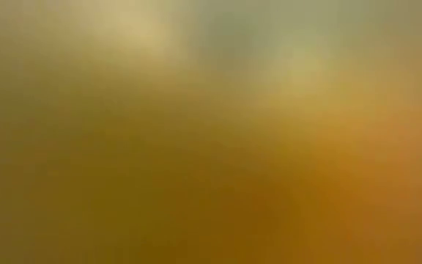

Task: Fold microfiber towels
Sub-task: Fold the pink microfiber cloth

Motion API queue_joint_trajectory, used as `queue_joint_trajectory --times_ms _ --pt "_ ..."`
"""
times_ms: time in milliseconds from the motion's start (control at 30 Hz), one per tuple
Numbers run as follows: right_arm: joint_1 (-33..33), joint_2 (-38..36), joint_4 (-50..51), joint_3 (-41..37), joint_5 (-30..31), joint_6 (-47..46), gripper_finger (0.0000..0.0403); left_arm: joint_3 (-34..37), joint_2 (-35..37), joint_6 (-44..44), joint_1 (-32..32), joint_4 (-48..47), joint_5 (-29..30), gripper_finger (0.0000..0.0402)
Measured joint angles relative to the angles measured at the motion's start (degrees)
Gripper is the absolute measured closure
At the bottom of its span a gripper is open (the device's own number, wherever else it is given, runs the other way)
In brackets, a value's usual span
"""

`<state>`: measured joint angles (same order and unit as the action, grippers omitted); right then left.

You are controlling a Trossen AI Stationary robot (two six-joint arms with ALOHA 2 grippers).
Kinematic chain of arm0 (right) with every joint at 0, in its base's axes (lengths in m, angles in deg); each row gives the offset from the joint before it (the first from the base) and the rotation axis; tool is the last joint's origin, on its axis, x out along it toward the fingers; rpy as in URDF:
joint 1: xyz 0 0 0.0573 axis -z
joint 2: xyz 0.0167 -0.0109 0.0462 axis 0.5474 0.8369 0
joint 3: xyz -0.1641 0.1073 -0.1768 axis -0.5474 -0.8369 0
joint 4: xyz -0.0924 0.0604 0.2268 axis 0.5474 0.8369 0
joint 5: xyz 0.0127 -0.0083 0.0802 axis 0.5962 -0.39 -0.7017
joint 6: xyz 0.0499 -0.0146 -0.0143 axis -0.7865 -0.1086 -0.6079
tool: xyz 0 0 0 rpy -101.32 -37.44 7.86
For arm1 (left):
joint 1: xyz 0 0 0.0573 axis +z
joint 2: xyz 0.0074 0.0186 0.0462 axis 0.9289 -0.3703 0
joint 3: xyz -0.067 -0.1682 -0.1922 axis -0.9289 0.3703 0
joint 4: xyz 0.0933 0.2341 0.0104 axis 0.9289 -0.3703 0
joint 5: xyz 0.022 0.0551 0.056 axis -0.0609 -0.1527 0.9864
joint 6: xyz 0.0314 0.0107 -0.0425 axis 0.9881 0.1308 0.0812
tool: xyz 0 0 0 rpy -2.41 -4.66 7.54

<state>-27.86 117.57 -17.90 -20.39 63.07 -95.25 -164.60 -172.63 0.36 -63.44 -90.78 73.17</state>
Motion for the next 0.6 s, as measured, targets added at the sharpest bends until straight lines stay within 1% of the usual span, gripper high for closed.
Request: queue_joint_trajectory --times_ms 233,400,467,600 --pt "5.07 1.86 -2.55 -0.11 -0.34 6.1 0.0394 -0.11 -0.77 0.6 1.92 1.93 0.17 0.0401" --pt "7.93 2.55 -5.62 -0.07 -0.36 8.82 0.0359 -0.09 -0.77 0.59 2.97 1.74 0.6 0.0401" --pt "8.87 2.58 -5.06 -0.13 -0.69 9.42 0.0344 -0.06 -0.77 0.27 3.31 1.38 0.63 0.0399" --pt "10.29 2.49 -5.98 -0.15 -1.38 10.39 0.0321 0.0 -0.77 1.3 3.62 1.37 1.75 0.0381"
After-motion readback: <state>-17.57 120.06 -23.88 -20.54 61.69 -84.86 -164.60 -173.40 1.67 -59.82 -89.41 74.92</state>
